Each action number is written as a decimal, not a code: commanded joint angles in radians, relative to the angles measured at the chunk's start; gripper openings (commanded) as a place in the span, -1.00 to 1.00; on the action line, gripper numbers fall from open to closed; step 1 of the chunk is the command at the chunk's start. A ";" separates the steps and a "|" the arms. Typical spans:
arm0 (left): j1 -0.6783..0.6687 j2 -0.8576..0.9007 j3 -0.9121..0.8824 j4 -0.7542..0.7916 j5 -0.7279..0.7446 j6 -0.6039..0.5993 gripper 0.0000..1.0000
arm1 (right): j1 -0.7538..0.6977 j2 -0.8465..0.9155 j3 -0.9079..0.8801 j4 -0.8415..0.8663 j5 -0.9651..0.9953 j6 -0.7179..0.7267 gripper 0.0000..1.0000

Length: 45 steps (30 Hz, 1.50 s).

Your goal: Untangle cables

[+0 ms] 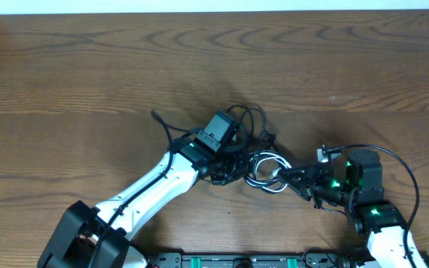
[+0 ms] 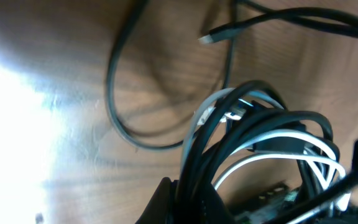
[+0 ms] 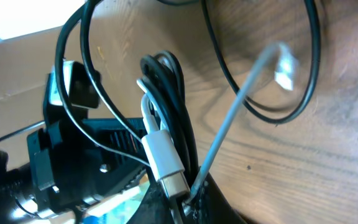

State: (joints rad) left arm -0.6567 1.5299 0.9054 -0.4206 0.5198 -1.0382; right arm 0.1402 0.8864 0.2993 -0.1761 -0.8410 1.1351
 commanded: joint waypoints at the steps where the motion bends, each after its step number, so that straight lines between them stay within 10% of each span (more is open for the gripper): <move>1: 0.062 0.006 -0.006 -0.021 0.052 -0.177 -0.85 | -0.002 -0.004 0.012 0.002 0.039 -0.160 -0.97; 14: 0.377 0.006 -0.006 0.011 0.468 0.005 -0.85 | -0.002 -0.005 0.012 -0.253 0.262 -0.280 -0.98; 30: 0.404 0.006 -0.006 0.120 0.535 0.148 -0.85 | -0.002 -0.005 0.012 -0.389 0.476 -0.304 -0.98; 39: 0.349 0.006 -0.006 0.180 0.526 0.173 -0.85 | -0.002 -0.005 0.012 -0.105 -0.060 -0.715 -0.33; 45: 0.305 0.006 -0.006 0.180 0.522 0.030 -0.85 | 0.005 -0.004 0.012 0.034 -0.123 -0.732 -0.21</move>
State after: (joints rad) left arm -0.3344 1.5303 0.9043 -0.2428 1.0229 -0.9131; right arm 0.1390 0.8833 0.3096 -0.1745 -0.8459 0.4793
